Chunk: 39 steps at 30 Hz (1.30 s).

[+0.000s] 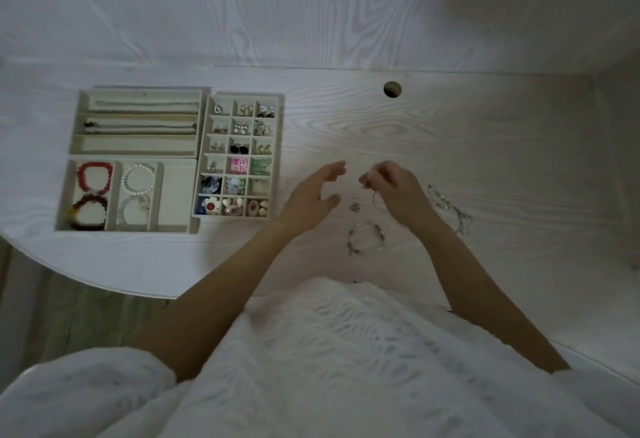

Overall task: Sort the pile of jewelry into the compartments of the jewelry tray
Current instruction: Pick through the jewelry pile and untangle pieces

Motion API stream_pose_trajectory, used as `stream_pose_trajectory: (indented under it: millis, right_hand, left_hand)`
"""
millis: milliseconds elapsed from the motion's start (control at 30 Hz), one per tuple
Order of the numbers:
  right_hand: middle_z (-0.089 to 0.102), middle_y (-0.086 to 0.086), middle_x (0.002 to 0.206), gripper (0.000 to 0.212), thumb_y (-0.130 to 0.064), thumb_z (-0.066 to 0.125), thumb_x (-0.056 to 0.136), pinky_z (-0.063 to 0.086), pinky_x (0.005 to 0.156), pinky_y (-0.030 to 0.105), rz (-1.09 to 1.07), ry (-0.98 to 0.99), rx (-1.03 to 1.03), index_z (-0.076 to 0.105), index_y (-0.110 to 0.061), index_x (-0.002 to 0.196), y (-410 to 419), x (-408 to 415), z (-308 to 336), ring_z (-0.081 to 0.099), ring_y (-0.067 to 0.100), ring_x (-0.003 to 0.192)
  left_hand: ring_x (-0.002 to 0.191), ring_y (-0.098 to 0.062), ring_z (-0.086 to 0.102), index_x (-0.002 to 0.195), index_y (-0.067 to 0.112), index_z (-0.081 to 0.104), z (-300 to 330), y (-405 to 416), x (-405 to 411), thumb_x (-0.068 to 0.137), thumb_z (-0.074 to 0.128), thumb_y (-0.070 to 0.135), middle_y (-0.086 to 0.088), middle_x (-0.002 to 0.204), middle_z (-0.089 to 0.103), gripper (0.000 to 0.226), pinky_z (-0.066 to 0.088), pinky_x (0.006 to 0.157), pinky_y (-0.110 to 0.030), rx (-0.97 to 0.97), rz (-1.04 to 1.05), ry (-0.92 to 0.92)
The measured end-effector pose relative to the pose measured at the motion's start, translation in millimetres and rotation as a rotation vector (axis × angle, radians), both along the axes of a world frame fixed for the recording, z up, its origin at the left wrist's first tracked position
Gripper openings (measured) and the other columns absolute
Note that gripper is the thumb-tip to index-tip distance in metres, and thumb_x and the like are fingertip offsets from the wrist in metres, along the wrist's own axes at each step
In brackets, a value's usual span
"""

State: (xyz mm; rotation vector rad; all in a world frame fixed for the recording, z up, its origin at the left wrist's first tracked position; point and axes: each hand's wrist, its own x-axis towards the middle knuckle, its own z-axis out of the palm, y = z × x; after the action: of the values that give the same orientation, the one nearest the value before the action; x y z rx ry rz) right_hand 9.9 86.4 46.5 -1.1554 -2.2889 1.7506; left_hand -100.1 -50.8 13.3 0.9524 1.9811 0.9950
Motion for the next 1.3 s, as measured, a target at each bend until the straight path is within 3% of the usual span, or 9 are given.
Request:
stream_pose_trajectory:
  millis: [100,267,433,533,700,867,1033,1200,1300]
  right_hand:
    - [0.067,0.008,0.083,0.01,-0.005,0.047,0.095,0.055,0.074,0.022,-0.135,0.173,-0.244,0.056,-0.001,0.093,8.0,-6.3,32.0,0.066,0.009,0.071]
    - [0.072,0.008,0.087,0.012,-0.01,0.043,0.098,0.055,0.073,0.026,-0.246,0.283,-0.463,0.053,-0.002,0.097,21.2,-7.8,56.3,0.07,0.021,0.083]
    - [0.071,0.008,0.088,0.008,-0.003,0.049,0.095,0.054,0.087,0.035,-0.282,0.4,-0.517,0.055,-0.006,0.092,27.4,-3.2,62.9,0.069,0.021,0.084]
    - [0.069,0.011,0.09,0.01,0.0,0.051,0.093,0.055,0.084,0.033,-0.325,0.445,-0.488,0.057,-0.008,0.096,32.9,1.1,61.7,0.069,0.021,0.085]
    - [0.066,0.013,0.092,0.013,0.005,0.052,0.091,0.055,0.077,0.029,-0.489,0.484,-0.454,0.06,-0.004,0.096,59.1,10.8,50.8,0.069,0.019,0.081]
    - [0.063,0.013,0.094,0.017,0.01,0.052,0.088,0.055,0.072,0.028,-0.614,0.404,-0.481,0.057,-0.002,0.099,77.1,23.2,19.2,0.069,0.018,0.075]
    - [0.066,0.007,0.09,0.021,0.009,0.045,0.092,0.054,0.07,0.027,-0.355,0.343,-0.408,0.053,-0.01,0.095,59.1,26.1,4.0,0.065,0.014,0.068]
    - [0.068,0.002,0.095,0.023,0.004,0.042,0.096,0.051,0.065,0.027,0.063,0.348,-0.353,0.049,-0.016,0.104,30.2,-4.9,28.5,0.054,0.014,0.056]
    - [0.068,0.004,0.099,0.03,0.005,0.043,0.095,0.051,0.067,0.028,0.246,0.363,-0.292,0.05,-0.017,0.115,11.7,-24.0,46.0,0.058,0.018,0.061]
  left_hand:
    - [0.125,0.0,0.038,0.141,0.021,0.036,14.9,20.8,2.1,0.086,0.056,-0.007,0.011,0.135,0.045,0.065,0.031,0.101,-0.024,-0.019,-0.075,-0.358]
    - [0.124,0.0,0.046,0.136,0.023,0.041,25.5,33.7,6.2,0.094,0.048,-0.001,0.007,0.134,0.055,0.049,0.039,0.098,-0.019,0.036,-0.124,-0.598]
    - [0.12,-0.004,0.05,0.13,0.023,0.05,34.0,37.0,12.5,0.099,0.045,0.013,0.009,0.121,0.063,0.033,0.037,0.1,-0.022,0.089,-0.115,-0.565]
    - [0.107,-0.009,0.059,0.116,0.022,0.062,37.8,38.8,16.8,0.1,0.045,0.021,0.003,0.103,0.066,0.023,0.041,0.098,-0.025,0.098,-0.115,-0.491]
    - [0.079,0.001,0.062,0.095,0.015,0.067,31.1,30.1,11.7,0.099,0.047,0.016,0.004,0.084,0.066,0.02,0.044,0.08,-0.016,0.073,-0.027,-0.345]
    - [0.075,-0.004,0.064,0.093,0.019,0.07,27.2,10.9,-3.1,0.096,0.053,0.021,0.01,0.076,0.069,0.017,0.046,0.081,-0.018,0.029,0.127,-0.278]
    - [0.083,-0.008,0.067,0.094,0.023,0.072,29.5,-22.0,-8.5,0.091,0.061,0.022,0.006,0.077,0.072,0.011,0.046,0.08,-0.012,-0.007,0.254,-0.203]
    - [0.084,-0.012,0.066,0.097,0.021,0.072,36.4,-57.9,-7.7,0.09,0.063,0.021,0.002,0.088,0.072,0.011,0.05,0.078,-0.023,-0.05,0.262,-0.105]
    - [0.082,-0.023,0.063,0.088,0.024,0.068,46.2,-72.2,-10.5,0.092,0.06,0.019,0.002,0.084,0.068,0.01,0.048,0.076,-0.03,0.002,0.319,-0.089]
